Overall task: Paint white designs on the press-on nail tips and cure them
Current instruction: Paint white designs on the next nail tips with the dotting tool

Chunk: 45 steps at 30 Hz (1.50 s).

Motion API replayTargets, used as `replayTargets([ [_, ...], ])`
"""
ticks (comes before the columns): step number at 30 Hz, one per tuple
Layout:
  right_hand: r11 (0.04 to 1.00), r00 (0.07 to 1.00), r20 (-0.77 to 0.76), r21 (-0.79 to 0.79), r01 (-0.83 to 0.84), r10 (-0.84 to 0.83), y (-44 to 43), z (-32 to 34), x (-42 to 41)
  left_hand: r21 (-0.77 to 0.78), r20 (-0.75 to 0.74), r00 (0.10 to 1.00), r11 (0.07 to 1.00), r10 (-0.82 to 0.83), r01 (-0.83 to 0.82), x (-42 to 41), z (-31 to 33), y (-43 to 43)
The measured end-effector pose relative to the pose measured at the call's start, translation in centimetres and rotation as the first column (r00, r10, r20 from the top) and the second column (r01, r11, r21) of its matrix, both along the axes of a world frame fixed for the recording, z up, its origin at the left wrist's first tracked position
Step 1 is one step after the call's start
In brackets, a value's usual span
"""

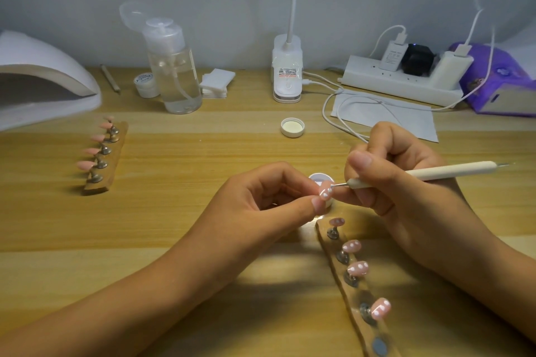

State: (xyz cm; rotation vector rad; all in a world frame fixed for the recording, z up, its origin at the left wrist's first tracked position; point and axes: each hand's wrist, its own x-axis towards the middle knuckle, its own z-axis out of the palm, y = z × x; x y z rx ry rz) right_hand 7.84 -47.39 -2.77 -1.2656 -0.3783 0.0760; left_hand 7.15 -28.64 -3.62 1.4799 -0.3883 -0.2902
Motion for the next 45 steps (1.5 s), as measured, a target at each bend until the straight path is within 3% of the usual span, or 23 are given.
replayTargets([
  [3,0.999,0.999,-0.043,0.049,-0.023,0.025,-0.2,0.0,0.4,0.005,-0.009,1.000,1.000,-0.002,0.002,-0.1,0.0,0.0],
  [7,0.994,0.994,-0.058,0.050,0.100,-0.097,-0.9,-0.1,1.3,-0.005,-0.018,1.000,1.000,0.002,-0.002,-0.1,0.1,0.0],
  [12,0.928,0.964,0.187,-0.288,0.238,-0.189,-1.4,-0.5,1.6,-0.051,-0.019,0.999,0.998,0.026,-0.027,0.1,0.0,0.0],
  [18,0.772,0.874,0.476,-0.519,0.368,-0.097,-0.9,-1.3,1.0,-0.109,-0.026,0.996,0.990,0.087,-0.089,0.3,0.0,0.0],
  [26,0.701,0.876,0.480,-0.608,0.373,-0.049,-0.9,-1.6,1.5,-0.094,-0.034,0.995,0.991,0.096,-0.099,0.2,0.0,0.1],
  [36,0.747,0.873,0.485,-0.560,0.359,-0.056,-0.8,-1.4,1.2,-0.107,-0.024,0.997,0.992,0.071,-0.073,0.2,0.0,0.1],
  [42,0.913,0.909,0.316,-0.211,0.348,-0.273,-0.9,-0.5,0.8,-0.098,-0.012,0.999,0.994,0.037,-0.038,0.1,-0.1,0.0],
  [45,0.968,0.962,0.135,-0.051,0.245,-0.237,-1.0,-0.3,0.7,-0.067,-0.004,1.000,0.997,0.024,-0.024,0.2,-0.2,0.1],
])
